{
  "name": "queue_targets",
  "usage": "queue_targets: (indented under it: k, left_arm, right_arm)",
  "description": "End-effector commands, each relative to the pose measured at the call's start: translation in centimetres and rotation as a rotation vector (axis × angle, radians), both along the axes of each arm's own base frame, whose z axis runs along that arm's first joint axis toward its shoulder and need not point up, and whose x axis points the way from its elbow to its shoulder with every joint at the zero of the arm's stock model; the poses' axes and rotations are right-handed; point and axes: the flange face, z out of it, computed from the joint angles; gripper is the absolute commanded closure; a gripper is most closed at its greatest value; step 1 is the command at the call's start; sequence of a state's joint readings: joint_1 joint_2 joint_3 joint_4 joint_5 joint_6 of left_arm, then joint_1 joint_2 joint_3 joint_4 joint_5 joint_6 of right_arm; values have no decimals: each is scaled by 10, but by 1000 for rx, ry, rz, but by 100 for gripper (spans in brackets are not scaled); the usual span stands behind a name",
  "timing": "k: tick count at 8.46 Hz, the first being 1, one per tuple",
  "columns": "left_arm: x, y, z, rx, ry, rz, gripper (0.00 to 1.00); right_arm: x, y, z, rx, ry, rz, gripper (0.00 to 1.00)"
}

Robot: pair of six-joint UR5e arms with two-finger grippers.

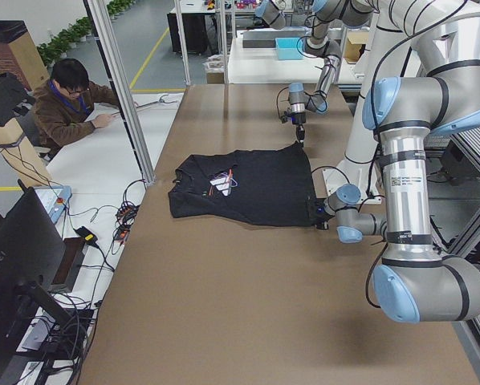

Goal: Fold clothes
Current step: 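Grasp both hem corners with the left and right grippers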

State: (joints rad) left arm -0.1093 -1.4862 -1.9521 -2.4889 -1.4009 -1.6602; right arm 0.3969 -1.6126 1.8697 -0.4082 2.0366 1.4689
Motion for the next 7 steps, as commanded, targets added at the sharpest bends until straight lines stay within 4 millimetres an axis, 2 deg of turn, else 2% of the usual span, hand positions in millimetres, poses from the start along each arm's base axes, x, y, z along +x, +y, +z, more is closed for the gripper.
queue_targets:
  k: [1, 2, 3, 4, 5, 6, 7]
  left_arm:
    - [-5, 1, -13, 1, 26, 9, 100]
    - [-14, 1, -27, 10, 52, 21, 100]
    - [-32, -1, -41, 10, 77, 53, 100]
    - [-59, -31, -46, 74, 81, 110, 100]
    - [-73, -61, -61, 221, 98, 222, 100]
    - [-82, -65, -79, 217, 144, 254, 100]
    - [-90, -58, -105, 206, 202, 261, 100]
  right_arm:
    - [5, -8, -1, 2, -1, 15, 100]
    - [14, -17, -1, 0, -3, 21, 100]
    - [24, -23, -3, -5, -13, -7, 100]
    - [38, -34, -7, -7, -30, -29, 100]
    - [47, -45, -38, 15, -89, -73, 100]
    - [60, -40, -65, 32, -137, -101, 100]
    - [68, -33, -83, -1, -163, -109, 100]
